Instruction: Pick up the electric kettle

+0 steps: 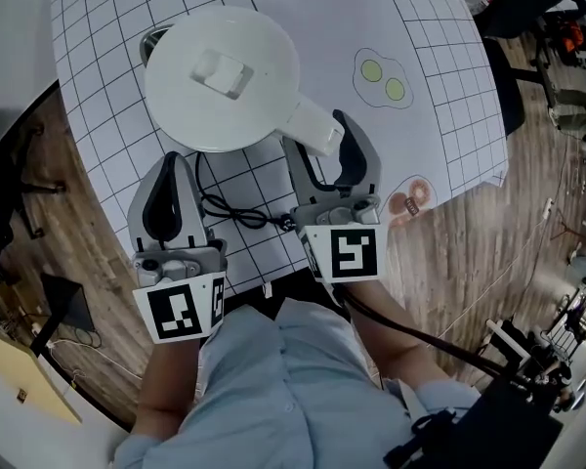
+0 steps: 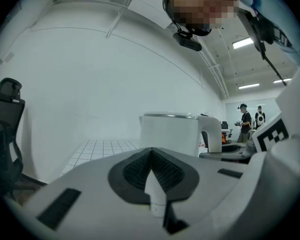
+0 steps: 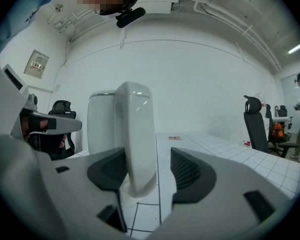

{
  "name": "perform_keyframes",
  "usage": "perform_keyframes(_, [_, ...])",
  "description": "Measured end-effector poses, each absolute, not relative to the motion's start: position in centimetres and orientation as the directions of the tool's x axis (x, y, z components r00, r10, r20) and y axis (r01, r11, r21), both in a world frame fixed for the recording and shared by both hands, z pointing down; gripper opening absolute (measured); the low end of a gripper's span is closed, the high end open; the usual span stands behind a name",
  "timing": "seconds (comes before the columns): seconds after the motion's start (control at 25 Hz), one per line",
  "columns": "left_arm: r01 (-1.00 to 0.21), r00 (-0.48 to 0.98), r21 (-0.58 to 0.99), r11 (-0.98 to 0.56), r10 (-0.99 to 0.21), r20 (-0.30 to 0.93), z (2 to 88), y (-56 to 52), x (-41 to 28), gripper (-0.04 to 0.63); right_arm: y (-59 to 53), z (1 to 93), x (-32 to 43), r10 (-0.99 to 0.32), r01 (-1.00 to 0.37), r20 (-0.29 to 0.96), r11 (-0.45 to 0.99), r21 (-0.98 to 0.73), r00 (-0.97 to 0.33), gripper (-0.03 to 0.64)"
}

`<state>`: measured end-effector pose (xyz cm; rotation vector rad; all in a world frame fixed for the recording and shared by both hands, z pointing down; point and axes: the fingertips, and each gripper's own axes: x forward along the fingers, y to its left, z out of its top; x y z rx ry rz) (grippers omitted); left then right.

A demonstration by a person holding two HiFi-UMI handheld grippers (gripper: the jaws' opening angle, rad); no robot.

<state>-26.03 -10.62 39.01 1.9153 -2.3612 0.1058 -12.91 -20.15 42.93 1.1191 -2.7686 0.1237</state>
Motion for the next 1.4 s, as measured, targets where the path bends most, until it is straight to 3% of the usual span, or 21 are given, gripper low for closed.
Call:
perform_keyframes(0.2, [-0.979,-0.201,0.013,0.205,-0.971,0.131,39.3,-11.0,-27.1,0.0,-20.7,42.6,-12.8,-0.74,-0.743,0.157,0.667,0.047,-0.654,0.248])
perform_keyframes(0.36, [-0.978,-0.202,0.017,0.206,-0.97,0.137,39.4,-11.2,-27.7,0.0,-21.5,42.5,-13.4,-0.783,-0.791,0.149,0.612,0.009,-0.604,0.164])
perform_keyframes(0.6, [-0.977,-0.207,0.019,0.212,-0.968,0.139,39.3,-11.4,-28.4,0.0,-22.8,44.1,-13.9,-0.781,-0.794,0.207,0.607,0.03,-0.589,0.138])
perform_keyframes(0.76, [-0.976,-0.215,0.016,0.219,-0.967,0.134,39.0,-11.4,-29.1,0.0,-23.4,43.3,-14.8,-0.792,-0.805,0.173,0.594,-0.001,-0.585,0.066])
perform_keyframes(1.4, [-0.967,-0.255,-0.005,0.256,-0.963,0.089,36.4,-10.6,-31.4,0.0,-25.6,39.0,-15.5,-0.8,-0.801,0.041,0.599,-0.019,-0.599,0.064])
